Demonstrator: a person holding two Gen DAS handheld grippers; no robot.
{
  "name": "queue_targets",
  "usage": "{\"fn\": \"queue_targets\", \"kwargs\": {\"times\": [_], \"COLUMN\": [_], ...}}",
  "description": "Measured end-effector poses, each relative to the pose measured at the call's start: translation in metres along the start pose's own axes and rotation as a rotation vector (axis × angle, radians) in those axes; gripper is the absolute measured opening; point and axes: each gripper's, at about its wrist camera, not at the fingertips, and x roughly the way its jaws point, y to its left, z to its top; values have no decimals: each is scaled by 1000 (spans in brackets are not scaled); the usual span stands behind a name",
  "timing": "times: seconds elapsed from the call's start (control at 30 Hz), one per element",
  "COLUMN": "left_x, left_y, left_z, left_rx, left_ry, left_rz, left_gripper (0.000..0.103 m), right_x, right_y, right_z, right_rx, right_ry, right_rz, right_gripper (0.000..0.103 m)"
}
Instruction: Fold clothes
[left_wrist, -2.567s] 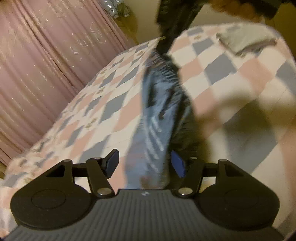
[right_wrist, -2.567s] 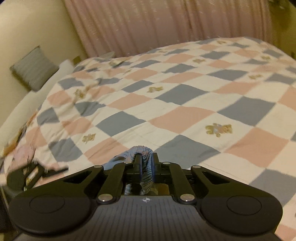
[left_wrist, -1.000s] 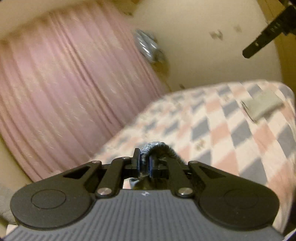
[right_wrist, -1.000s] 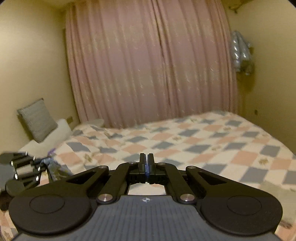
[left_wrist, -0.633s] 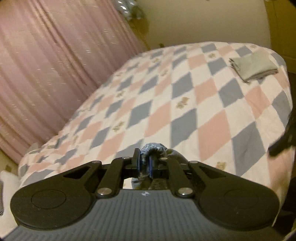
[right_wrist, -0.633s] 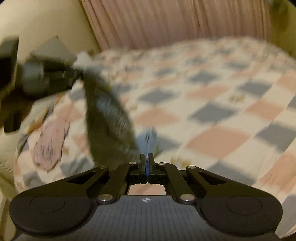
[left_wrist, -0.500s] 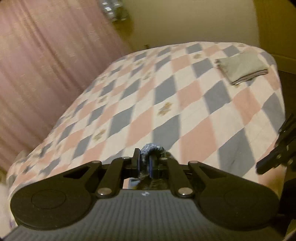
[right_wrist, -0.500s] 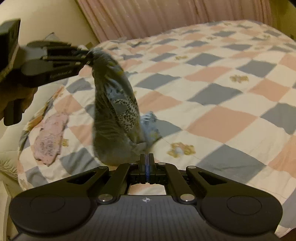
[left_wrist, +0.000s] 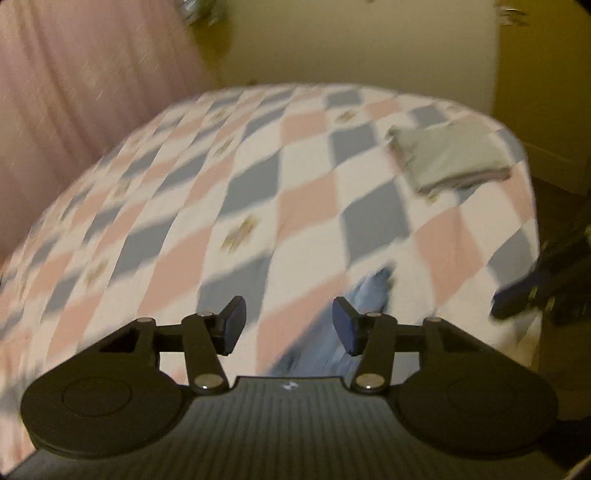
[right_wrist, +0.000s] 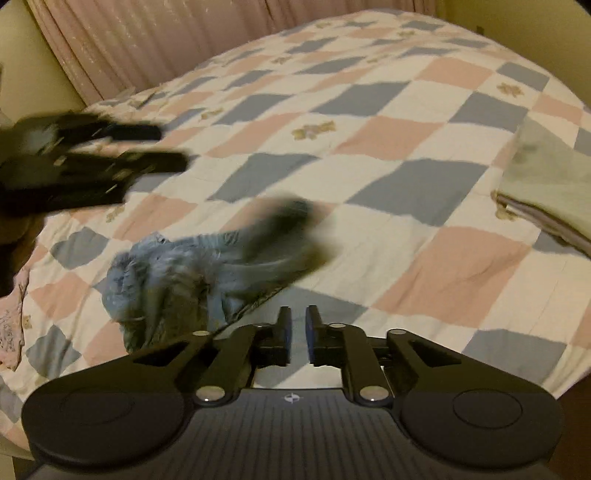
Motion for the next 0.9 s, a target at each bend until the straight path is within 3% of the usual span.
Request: {"fn": "queue_targets", "kwargs": {"times": [0.1, 0.13, 0.23, 0.37, 0.47, 0.57, 0.7, 0.73, 0.77, 0.8, 0.83, 0.9], "left_x": [-6, -7, -5, 1, 15, 30, 68, 77, 84, 85, 83, 69], "left_y": [20, 24, 23, 17, 8, 2, 6, 7, 7, 5, 2, -12], "left_z": [-42, -54, -77, -101, -100, -91, -79, -78, -76, -75, -73, -68], "left_rx": [-21, -20, -10, 3, -22, -24, -75, -94, -105, -102, -95, -66], "left_ry": [106, 132, 174, 213, 179, 127, 191, 220, 238, 237, 228, 175], "left_rz": [51, 56, 41, 6, -53, -39, -28, -42, -52, -57, -60, -72], "left_gripper": [47, 47, 47, 47, 47, 46, 46, 45, 33, 8, 1, 2], "right_x": [17, 24, 43, 73, 92, 98, 97, 95, 93, 90, 88, 81], "right_y": [7, 10, 24, 38, 44, 42, 28, 23, 18, 12, 7, -1], "right_z": [-3, -4, -10, -12, -7, -4, -5, -6, -7, -7, -8, -8], "right_rx": [15, 24, 87, 199, 275, 284, 287, 287, 289, 291, 294, 306], "right_ry": [29, 39, 63, 78, 68, 34, 27, 29, 30, 30, 29, 23], "right_rz": [32, 45, 99, 150, 178, 173, 149, 139, 129, 120, 112, 101], "right_gripper": [22, 28, 39, 41, 41, 41, 43, 43, 43, 43, 43, 43]}}
